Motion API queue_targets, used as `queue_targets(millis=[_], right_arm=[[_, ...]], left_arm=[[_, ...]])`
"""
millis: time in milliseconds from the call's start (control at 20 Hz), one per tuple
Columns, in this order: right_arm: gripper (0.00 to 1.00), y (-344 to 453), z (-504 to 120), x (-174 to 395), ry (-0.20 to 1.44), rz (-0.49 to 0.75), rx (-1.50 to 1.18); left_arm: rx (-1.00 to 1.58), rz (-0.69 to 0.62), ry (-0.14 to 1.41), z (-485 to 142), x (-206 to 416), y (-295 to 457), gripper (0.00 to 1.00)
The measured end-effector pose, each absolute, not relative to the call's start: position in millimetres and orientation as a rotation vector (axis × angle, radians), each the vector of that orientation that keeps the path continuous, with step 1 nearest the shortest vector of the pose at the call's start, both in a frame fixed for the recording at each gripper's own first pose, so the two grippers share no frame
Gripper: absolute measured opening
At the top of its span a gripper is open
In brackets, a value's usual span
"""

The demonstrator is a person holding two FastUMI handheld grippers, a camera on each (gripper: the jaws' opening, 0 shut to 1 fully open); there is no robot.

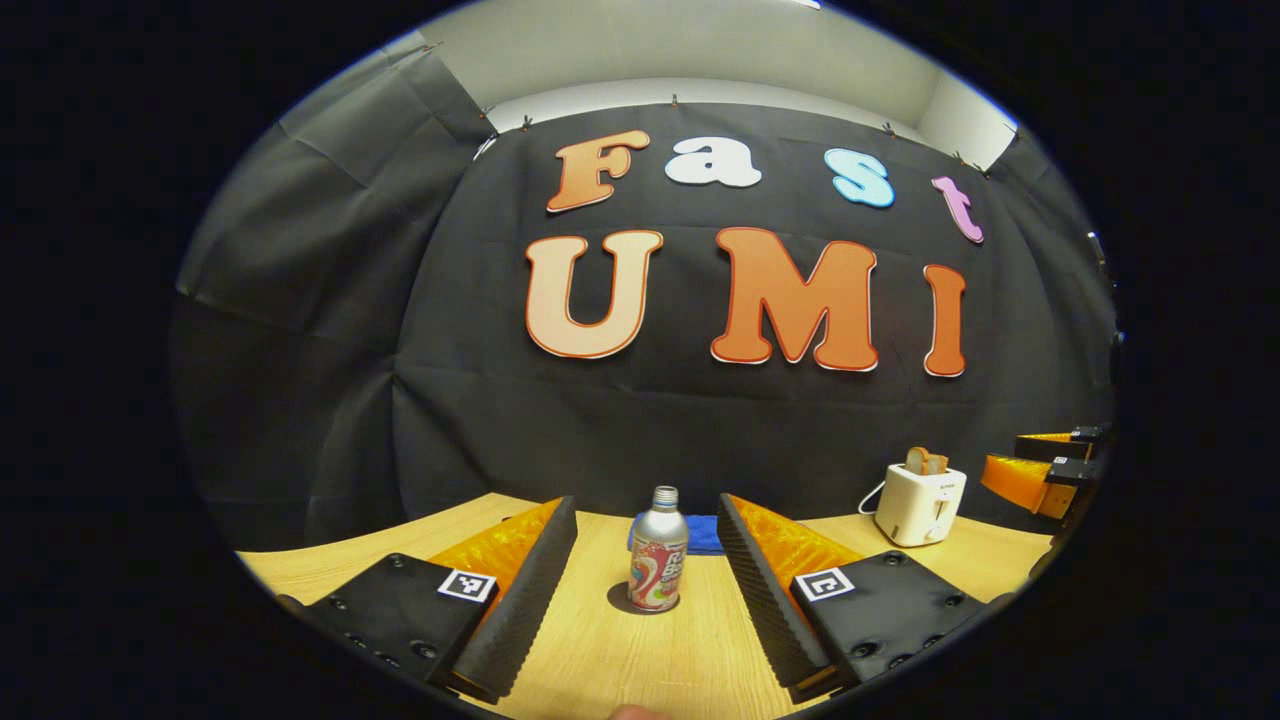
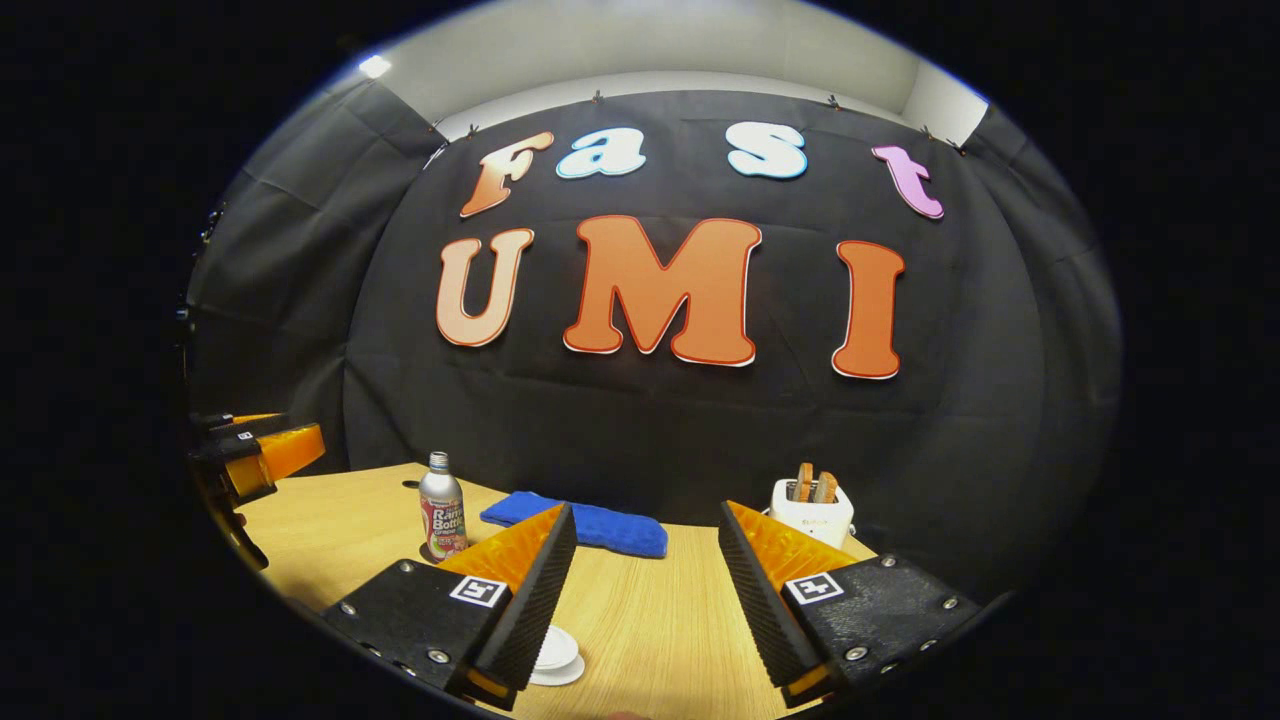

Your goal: Open the teacup lid with one hand, grasp the water bottle and pour water into the teacup with the other hand; after pouring, place the water bottle on the coaster and then close the teacup lid.

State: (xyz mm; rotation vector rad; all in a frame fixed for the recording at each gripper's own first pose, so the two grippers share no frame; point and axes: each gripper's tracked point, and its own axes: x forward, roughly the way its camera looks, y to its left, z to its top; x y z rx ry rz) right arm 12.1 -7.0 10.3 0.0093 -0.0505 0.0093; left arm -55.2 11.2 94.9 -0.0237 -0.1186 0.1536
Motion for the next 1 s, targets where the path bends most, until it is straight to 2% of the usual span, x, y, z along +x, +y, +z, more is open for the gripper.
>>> queue_targets(millis=[50, 100, 200, 250, 300, 400, 450, 600, 650, 700, 750, 800, 850, 1000], right_arm=[[0.86, -6.8, 11.5, 13.8, -0.056, 0.009, 0.005], [0.86, -6.5, 12.2, 15.6, -0.063, 0.008, -0.001], [0.86, -8.1, 15.7, 17.9, -0.077, 0.004, -0.011], [0.86, -10.2, 14.5, 19.6, -0.077, -0.005, -0.014], [0.86, -12.9, 11.7, 20.3, -0.071, -0.011, -0.021], [0.86, -19.0, 8.6, 20.4, -0.061, -0.028, -0.040], [0.86, -20.2, 7.5, 18.9, -0.062, -0.030, -0.045], [0.86, -21.7, 8.9, 14.2, -0.079, -0.025, -0.036], [0.86, -22.2, 8.2, 14.1, -0.083, -0.021, -0.029], [0.86, -21.6, 6.5, 14.4, -0.083, -0.018, -0.021], [0.86, -21.6, 5.8, 15.8, -0.081, -0.016, -0.017], [0.90, -23.0, 6.9, 15.5, -0.081, -0.021, -0.017], [0.86, -24.9, 6.5, 17.7, -0.080, -0.029, -0.017], [0.86, -27.2, 7.7, 15.0, -0.083, -0.029, -0.019]], left_arm=[[-0.011, 0.163, -0.121, 94.6, -53.1, 14.5, 0.96], [-0.001, 0.168, -0.121, 94.8, -52.3, 15.6, 0.89], [0.003, 0.172, -0.133, 97.0, -50.3, 14.5, 0.96], [-0.003, 0.169, -0.135, 98.2, -47.8, 13.2, 0.97], [-0.007, 0.162, -0.129, 96.6, -45.4, 11.1, 0.93], [-0.030, 0.153, -0.117, 94.2, -43.6, 7.2, 0.93], [-0.049, 0.149, -0.115, 94.0, -43.0, 5.6, 0.97], [-0.041, 0.144, -0.093, 82.9, -42.4, 0.0, 0.96], [-0.030, 0.145, -0.095, 83.4, -42.7, 0.4, 0.89], [-0.021, 0.147, -0.101, 86.6, -42.6, -0.9, 0.96], [-0.012, 0.149, -0.110, 89.7, -42.7, -1.0, 0.96], [-0.006, 0.150, -0.118, 93.4, -42.2, -2.3, 0.96], [-0.004, 0.147, -0.121, 95.8, -42.0, -4.4, 0.97], [-0.029, 0.136, -0.115, 97.4, -40.4, -9.9, 0.97]])
